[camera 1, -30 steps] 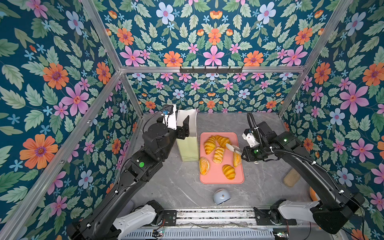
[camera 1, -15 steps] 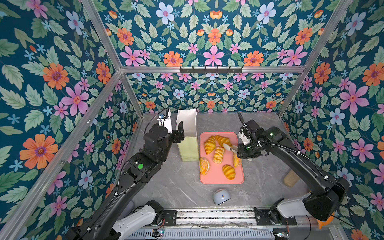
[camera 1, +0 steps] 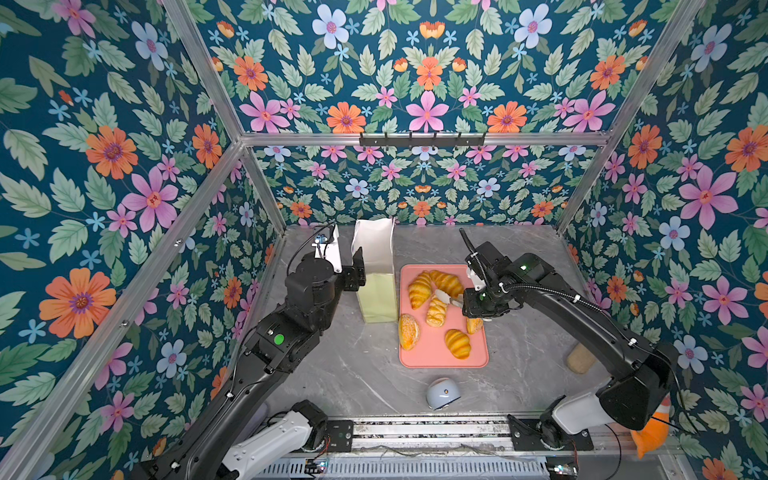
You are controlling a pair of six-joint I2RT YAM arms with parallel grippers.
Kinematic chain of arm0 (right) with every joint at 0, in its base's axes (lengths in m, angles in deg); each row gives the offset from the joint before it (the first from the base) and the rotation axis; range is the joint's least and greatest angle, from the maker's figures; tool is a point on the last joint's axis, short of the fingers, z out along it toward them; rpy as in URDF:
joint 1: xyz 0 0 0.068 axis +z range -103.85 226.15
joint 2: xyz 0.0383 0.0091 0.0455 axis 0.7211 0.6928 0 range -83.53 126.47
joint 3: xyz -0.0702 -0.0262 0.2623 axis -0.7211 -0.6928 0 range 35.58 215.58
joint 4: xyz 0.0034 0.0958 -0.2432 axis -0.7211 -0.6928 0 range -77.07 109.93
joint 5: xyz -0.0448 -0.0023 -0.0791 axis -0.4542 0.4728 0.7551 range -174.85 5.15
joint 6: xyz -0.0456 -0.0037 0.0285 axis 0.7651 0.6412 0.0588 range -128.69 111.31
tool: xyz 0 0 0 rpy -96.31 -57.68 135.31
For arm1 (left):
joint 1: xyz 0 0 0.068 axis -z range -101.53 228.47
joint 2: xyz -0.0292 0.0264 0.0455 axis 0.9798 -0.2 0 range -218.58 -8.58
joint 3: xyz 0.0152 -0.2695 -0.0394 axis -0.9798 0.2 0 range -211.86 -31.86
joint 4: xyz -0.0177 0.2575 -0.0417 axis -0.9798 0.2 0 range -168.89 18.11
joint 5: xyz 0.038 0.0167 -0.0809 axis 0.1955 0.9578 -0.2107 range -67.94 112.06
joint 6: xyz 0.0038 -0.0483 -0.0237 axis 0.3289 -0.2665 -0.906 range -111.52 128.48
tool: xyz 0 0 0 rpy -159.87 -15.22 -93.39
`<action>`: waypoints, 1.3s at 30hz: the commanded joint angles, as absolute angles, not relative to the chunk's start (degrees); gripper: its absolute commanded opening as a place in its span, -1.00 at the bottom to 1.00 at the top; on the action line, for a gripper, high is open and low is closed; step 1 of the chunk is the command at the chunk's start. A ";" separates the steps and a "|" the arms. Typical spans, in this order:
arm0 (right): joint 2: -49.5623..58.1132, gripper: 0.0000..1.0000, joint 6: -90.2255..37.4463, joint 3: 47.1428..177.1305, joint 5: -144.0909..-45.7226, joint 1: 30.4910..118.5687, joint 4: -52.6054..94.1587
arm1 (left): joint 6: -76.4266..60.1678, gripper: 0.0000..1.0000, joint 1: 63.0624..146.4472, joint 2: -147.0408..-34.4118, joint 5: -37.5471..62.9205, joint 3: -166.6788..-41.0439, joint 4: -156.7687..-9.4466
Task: Place the fake bread into the paper bag
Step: 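Lower the tongs with the right gripper and pinch the twisted bread roll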
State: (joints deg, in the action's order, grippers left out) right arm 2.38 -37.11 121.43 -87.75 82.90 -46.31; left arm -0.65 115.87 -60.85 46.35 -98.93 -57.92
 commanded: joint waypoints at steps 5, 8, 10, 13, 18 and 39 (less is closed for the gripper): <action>4.59 -0.03 -41.80 122.33 -85.16 84.98 -45.79 | -0.60 0.61 115.81 -60.26 46.93 -98.09 -59.79; 5.53 -0.02 -43.16 122.62 -84.35 85.72 -46.31 | -0.62 0.61 115.80 -59.75 46.78 -97.50 -60.20; 6.09 -0.01 -43.95 122.68 -84.10 86.11 -46.43 | -0.44 0.61 115.82 -59.44 46.71 -97.05 -60.51; 6.96 0.00 -44.93 122.95 -83.80 86.86 -46.53 | -0.23 0.61 115.77 -59.04 46.84 -96.56 -60.71; 8.83 0.00 -46.11 124.13 -82.68 88.41 -47.56 | -0.26 0.62 115.82 -58.20 47.10 -95.74 -61.07; 16.53 -0.01 -49.37 128.28 -81.17 90.86 -50.32 | -1.87 0.62 115.74 -55.78 46.85 -93.75 -60.87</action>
State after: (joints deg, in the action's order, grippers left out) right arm 15.98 -48.13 127.68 -82.40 90.72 -48.87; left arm -1.44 115.81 -55.96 46.72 -93.81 -59.90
